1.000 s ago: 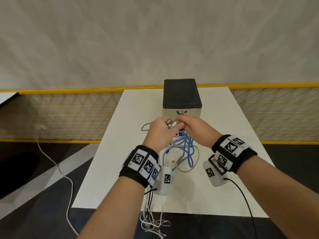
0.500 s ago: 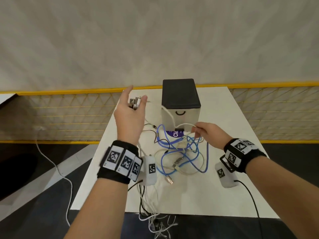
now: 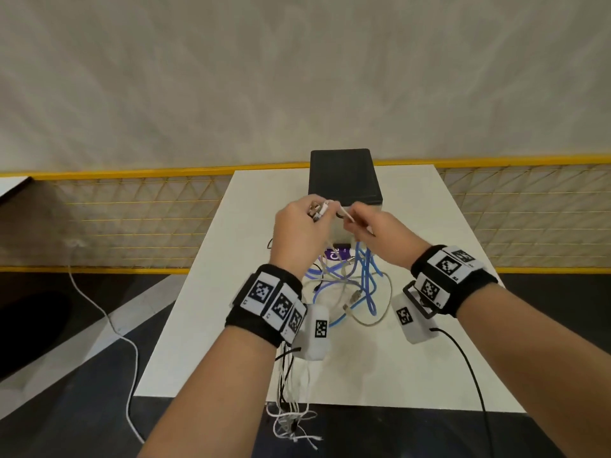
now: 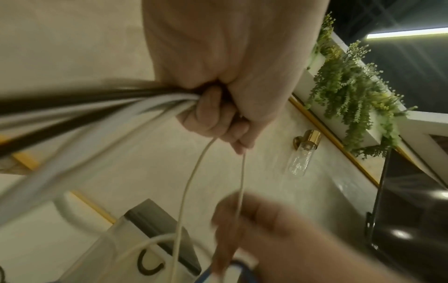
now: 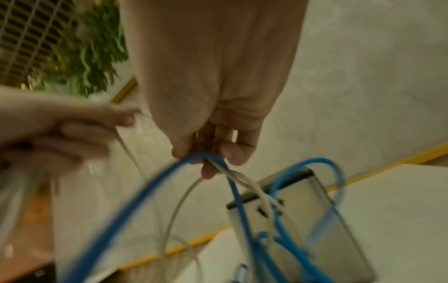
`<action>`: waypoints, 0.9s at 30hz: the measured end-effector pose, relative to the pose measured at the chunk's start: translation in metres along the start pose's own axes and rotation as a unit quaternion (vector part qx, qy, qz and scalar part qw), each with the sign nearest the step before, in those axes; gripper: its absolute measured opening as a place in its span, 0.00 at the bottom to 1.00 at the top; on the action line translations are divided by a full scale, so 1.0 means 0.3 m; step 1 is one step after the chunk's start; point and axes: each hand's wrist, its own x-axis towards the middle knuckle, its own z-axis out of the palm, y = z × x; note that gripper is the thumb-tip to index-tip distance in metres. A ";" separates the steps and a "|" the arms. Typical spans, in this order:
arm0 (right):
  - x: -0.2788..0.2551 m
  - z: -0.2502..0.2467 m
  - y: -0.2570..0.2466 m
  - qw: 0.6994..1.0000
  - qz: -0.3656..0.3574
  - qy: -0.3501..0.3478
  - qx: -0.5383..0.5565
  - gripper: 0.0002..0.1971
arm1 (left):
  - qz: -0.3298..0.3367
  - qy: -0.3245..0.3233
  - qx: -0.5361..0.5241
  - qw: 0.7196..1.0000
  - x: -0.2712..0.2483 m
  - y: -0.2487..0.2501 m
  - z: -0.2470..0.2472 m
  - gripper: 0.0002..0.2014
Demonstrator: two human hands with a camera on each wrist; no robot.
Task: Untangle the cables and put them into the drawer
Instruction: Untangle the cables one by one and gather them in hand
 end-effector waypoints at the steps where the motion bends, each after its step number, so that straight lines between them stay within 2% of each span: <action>1: -0.008 0.014 0.039 0.999 0.021 -0.028 -0.032 0.07 | -0.001 0.031 -0.030 0.999 0.002 0.005 -0.011 0.08; 3: -0.038 0.037 0.136 0.990 0.076 -0.081 -0.083 0.08 | -0.003 0.101 -0.092 0.991 0.018 0.010 -0.049 0.10; 5: -0.083 0.044 0.227 0.980 0.129 -0.110 -0.102 0.09 | 0.000 0.145 -0.111 0.983 0.040 0.013 -0.106 0.11; 8: -0.124 0.023 0.278 0.979 0.161 -0.095 -0.076 0.11 | 0.010 0.156 -0.132 0.979 0.055 0.025 -0.181 0.12; 11: -0.110 -0.005 0.241 0.986 0.151 -0.061 -0.020 0.12 | 0.004 0.139 -0.115 0.984 0.047 0.026 -0.204 0.12; 14: -0.075 -0.029 0.172 0.992 0.119 -0.042 -0.016 0.07 | 0.011 0.098 -0.100 0.990 0.020 0.027 -0.201 0.11; 19: -0.053 -0.081 0.004 0.999 0.032 0.011 0.018 0.11 | 0.042 -0.009 -0.055 0.998 -0.069 0.019 -0.228 0.08; 23: -0.069 -0.093 -0.115 0.999 -0.007 0.024 0.038 0.10 | 0.041 -0.102 -0.045 0.993 -0.174 0.015 -0.265 0.08; 27: -0.093 -0.070 -0.184 0.999 -0.030 0.036 -0.002 0.09 | 0.013 -0.182 -0.032 0.983 -0.255 -0.004 -0.302 0.07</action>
